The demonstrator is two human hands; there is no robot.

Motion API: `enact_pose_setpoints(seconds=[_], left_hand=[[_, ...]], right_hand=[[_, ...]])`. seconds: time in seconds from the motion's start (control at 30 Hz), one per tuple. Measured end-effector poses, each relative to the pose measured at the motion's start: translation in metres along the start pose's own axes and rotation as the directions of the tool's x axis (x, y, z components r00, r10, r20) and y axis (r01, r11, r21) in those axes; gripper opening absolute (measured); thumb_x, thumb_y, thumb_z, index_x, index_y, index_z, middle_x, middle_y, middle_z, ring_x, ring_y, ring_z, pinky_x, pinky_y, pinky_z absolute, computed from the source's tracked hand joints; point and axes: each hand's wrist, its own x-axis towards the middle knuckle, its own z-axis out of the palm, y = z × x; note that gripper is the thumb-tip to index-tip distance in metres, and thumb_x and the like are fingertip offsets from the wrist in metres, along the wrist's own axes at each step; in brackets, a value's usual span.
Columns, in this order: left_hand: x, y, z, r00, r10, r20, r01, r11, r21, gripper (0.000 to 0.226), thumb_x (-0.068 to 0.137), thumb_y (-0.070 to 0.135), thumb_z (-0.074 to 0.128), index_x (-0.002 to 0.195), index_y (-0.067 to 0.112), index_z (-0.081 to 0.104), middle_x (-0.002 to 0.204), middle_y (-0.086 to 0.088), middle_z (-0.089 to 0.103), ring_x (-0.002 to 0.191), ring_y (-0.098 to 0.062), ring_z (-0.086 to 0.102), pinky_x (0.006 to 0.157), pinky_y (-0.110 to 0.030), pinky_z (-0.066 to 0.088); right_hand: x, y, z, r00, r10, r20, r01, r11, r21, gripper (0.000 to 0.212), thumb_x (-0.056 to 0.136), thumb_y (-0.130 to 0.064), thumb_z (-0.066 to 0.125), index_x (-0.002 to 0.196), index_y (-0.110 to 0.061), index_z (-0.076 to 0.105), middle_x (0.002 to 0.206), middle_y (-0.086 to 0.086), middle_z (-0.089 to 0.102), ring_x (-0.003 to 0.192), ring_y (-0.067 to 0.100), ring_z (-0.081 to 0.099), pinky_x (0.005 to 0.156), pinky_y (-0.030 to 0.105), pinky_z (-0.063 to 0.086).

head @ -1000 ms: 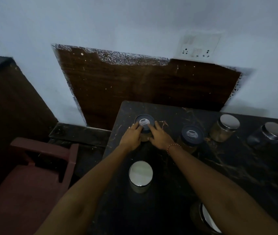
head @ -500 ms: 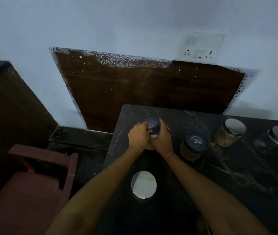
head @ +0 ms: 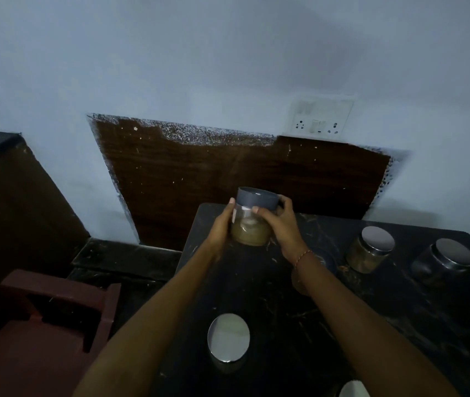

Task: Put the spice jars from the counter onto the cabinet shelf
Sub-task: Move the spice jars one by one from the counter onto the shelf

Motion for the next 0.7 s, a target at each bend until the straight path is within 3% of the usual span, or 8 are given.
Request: enact_pose_setpoints(seconds=[0.07, 0.2, 0.3, 0.4, 0.47, 0.53, 0.63, 0.7], left_hand=[[0.000, 0.008, 0.003, 0.996, -0.012, 0.083, 0.018, 0.997, -0.079, 0.039, 0.092, 0.050, 0.032, 0.110, 0.026, 0.058, 0.101, -0.002, 0.071, 0.088, -0.013, 0.071, 0.066, -0.027, 0.058], [0.002, 0.018, 0.024, 0.990, -0.019, 0.141, 0.043, 0.984, -0.172, 0.048, 0.082, 0.051, 0.047, 0.117, 0.019, 0.055, 0.110, -0.010, 0.066, 0.099, -0.023, 0.065, 0.082, -0.041, 0.056], [0.004, 0.019, 0.037, 0.997, -0.002, 0.082, 0.010, 0.995, -0.101, 0.039, 0.089, 0.052, 0.043, 0.111, 0.024, 0.059, 0.110, -0.009, 0.066, 0.099, -0.023, 0.065, 0.080, -0.040, 0.055], [0.003, 0.022, 0.046, 0.997, 0.075, -0.012, -0.076, 0.993, -0.085, 0.042, 0.092, 0.050, 0.042, 0.115, 0.020, 0.060, 0.111, -0.011, 0.068, 0.100, -0.024, 0.066, 0.079, -0.036, 0.056], [0.003, 0.026, 0.052, 0.984, 0.150, -0.095, -0.154, 0.988, -0.029, 0.048, 0.093, 0.045, 0.043, 0.127, 0.011, 0.050, 0.119, -0.017, 0.062, 0.107, -0.028, 0.062, 0.085, -0.038, 0.054], [0.003, 0.031, 0.055, 0.969, 0.197, -0.146, -0.197, 0.980, 0.020, 0.046, 0.095, 0.042, 0.040, 0.129, 0.010, 0.046, 0.118, -0.016, 0.061, 0.106, -0.026, 0.062, 0.088, -0.039, 0.053], [-0.001, 0.043, 0.056, 0.976, 0.174, -0.130, -0.184, 0.981, -0.066, 0.038, 0.098, 0.040, 0.031, 0.112, 0.018, 0.060, 0.107, -0.010, 0.066, 0.097, -0.021, 0.065, 0.079, -0.033, 0.056], [-0.004, 0.047, 0.053, 0.980, 0.165, -0.108, -0.174, 0.982, -0.076, 0.033, 0.098, 0.031, 0.037, 0.121, 0.017, 0.055, 0.114, -0.010, 0.063, 0.103, -0.021, 0.062, 0.084, -0.033, 0.054]], right_hand=[[-0.001, -0.010, -0.003, 0.998, 0.050, 0.043, -0.055, 0.993, 0.107, 0.059, 0.077, -0.029, 0.069, 0.127, -0.023, 0.039, 0.125, 0.006, 0.052, 0.104, 0.019, 0.058, 0.071, 0.030, 0.052], [-0.006, -0.024, -0.005, 0.989, 0.106, 0.103, -0.133, 0.943, 0.305, 0.040, 0.084, -0.036, 0.053, 0.118, -0.014, 0.056, 0.107, 0.009, 0.063, 0.090, 0.020, 0.064, 0.058, 0.028, 0.055], [-0.005, -0.036, -0.002, 0.999, 0.033, 0.018, -0.036, 0.973, 0.230, 0.026, 0.090, -0.033, 0.047, 0.107, -0.015, 0.057, 0.101, 0.007, 0.062, 0.086, 0.018, 0.063, 0.059, 0.025, 0.053], [-0.006, -0.045, 0.001, 0.987, -0.121, -0.110, 0.119, 0.993, -0.023, 0.032, 0.095, -0.034, 0.043, 0.121, -0.018, 0.050, 0.104, -0.002, 0.057, 0.087, 0.009, 0.059, 0.064, 0.016, 0.046], [-0.009, -0.047, 0.000, 0.975, -0.203, -0.089, 0.185, 0.965, -0.184, 0.038, 0.094, -0.037, 0.046, 0.129, -0.023, 0.045, 0.106, -0.009, 0.054, 0.087, -0.002, 0.055, 0.060, 0.007, 0.044], [-0.012, -0.048, -0.001, 0.975, -0.223, 0.016, 0.221, 0.951, -0.217, 0.051, 0.090, -0.038, 0.054, 0.136, -0.026, 0.037, 0.109, -0.013, 0.052, 0.092, -0.003, 0.054, 0.065, 0.008, 0.045], [-0.013, -0.057, -0.004, 0.973, -0.220, 0.072, 0.229, 0.957, -0.179, 0.064, 0.084, -0.031, 0.063, 0.139, -0.027, 0.030, 0.116, -0.011, 0.053, 0.098, 0.001, 0.056, 0.072, 0.014, 0.047], [-0.013, -0.065, -0.008, 0.976, -0.202, 0.082, 0.209, 0.972, -0.105, 0.062, 0.086, -0.027, 0.061, 0.139, -0.025, 0.029, 0.124, -0.002, 0.053, 0.101, 0.005, 0.056, 0.071, 0.016, 0.049]])
